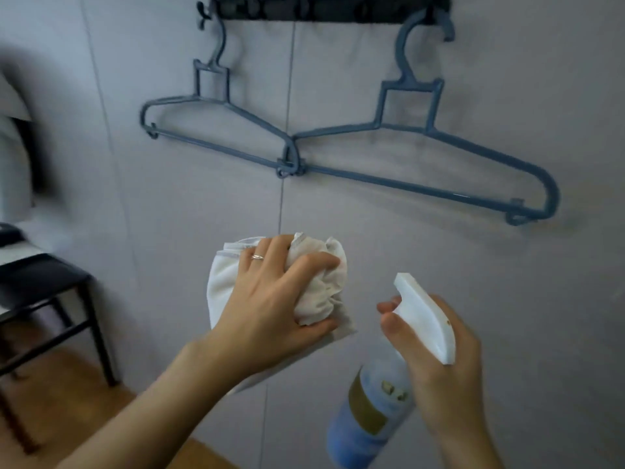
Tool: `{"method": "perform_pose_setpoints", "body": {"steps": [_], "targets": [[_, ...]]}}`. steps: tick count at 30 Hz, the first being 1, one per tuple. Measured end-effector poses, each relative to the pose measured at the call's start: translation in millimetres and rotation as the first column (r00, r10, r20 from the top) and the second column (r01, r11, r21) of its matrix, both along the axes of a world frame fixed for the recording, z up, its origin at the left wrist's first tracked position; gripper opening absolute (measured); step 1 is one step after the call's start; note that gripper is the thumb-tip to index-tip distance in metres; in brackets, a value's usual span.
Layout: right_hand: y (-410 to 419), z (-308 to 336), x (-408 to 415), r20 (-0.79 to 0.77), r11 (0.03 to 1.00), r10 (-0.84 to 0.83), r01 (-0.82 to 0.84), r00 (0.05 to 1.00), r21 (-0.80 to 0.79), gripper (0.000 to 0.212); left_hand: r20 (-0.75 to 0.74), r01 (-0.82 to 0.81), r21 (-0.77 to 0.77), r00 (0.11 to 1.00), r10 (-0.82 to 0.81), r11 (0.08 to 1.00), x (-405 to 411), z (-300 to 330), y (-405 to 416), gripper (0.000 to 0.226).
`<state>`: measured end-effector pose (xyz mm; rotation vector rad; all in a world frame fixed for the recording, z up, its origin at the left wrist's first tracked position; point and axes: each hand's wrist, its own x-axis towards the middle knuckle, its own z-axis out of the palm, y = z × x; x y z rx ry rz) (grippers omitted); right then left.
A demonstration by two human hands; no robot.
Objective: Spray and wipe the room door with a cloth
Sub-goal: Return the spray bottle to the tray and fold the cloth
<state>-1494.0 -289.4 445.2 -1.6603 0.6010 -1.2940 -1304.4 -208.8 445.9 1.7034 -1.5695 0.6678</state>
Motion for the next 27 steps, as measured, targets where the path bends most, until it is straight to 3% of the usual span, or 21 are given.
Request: {"method": "perform_pose_setpoints", "body": {"steps": [3, 6, 11, 15, 20, 27], "targets": [[4.0, -12.8, 60.5, 0.002, 0.987, 0.15, -0.15, 0.989, 0.051, 0.048, -0.068, -0.168, 0.02, 0.983, 0.169, 0.986, 51.1, -16.0, 36.0, 0.062], [6.3, -26.1, 114.7, -0.03, 0.962, 0.263, -0.259, 0.964, 0.087, 0.043, -0.143, -0.323, 0.056, 0.934, 0.328, 0.945, 90.0, -38.1, 64.4, 0.062], [1.4, -47.9, 185.4, -0.114, 0.883, 0.464, -0.448, 0.878, 0.142, 0.03, -0.289, -0.541, 0.142, 0.778, 0.557, 0.829, 127.9, -65.3, 96.9, 0.058], [-4.6, -55.2, 235.7, -0.172, 0.822, 0.568, -0.55, 0.805, 0.144, 0.039, -0.403, -0.617, 0.169, 0.668, 0.625, 0.769, 154.5, -78.3, 112.9, 0.057], [2.6, -69.2, 300.7, -0.202, 0.752, 0.659, -0.635, 0.724, 0.179, 0.055, -0.429, -0.69, 0.227, 0.562, 0.707, 0.687, 185.8, -102.6, 140.8, 0.057], [45.7, -95.1, 404.6, -0.234, 0.662, 0.748, -0.718, 0.621, 0.214, 0.062, -0.522, -0.772, 0.287, 0.37, 0.768, 0.567, 248.0, -139.3, 202.2, 0.059]]}}
